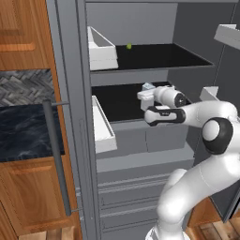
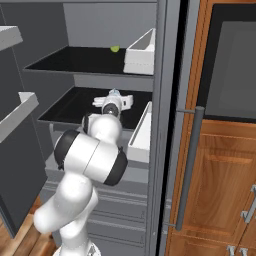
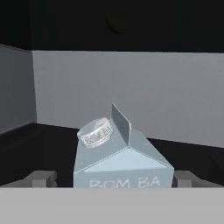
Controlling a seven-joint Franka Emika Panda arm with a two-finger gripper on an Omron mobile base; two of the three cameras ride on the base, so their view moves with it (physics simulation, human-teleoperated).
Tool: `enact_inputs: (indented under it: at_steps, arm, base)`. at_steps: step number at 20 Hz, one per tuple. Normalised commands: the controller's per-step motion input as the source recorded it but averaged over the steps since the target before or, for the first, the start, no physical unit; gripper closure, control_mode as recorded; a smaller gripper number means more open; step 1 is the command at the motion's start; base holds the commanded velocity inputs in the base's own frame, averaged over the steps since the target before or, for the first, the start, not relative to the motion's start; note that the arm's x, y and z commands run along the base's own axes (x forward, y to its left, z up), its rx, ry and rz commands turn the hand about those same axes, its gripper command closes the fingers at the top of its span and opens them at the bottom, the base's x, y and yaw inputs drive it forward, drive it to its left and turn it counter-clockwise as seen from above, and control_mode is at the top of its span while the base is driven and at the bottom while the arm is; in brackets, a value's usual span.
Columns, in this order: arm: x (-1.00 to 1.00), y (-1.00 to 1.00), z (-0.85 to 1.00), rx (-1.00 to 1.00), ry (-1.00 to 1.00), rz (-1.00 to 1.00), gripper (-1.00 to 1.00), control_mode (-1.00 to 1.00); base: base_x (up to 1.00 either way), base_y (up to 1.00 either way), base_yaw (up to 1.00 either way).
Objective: Take out the milk from the fridge and place it on the tray on the counter. Then take the sugar cube near the tray and place it in the tray.
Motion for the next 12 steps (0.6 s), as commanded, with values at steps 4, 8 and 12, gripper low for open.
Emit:
enact_inputs:
  at_steps: [4, 8, 12]
  arm:
    - [0.21, 0.01, -0.18, 0.02, 0.0, 0.02, 1.0, -1.0]
    - [0.0, 0.0, -0.01, 0.02, 0.0, 0.01, 1.0, -1.0]
    - [-0.38, 0.0, 0.0, 0.0, -0.04, -0.01, 1.0, -1.0]
  base:
    - [0.0, 0.0, 0.0]
    - [0.0, 0.0, 0.0]
    - [0.0, 0.0, 0.0]
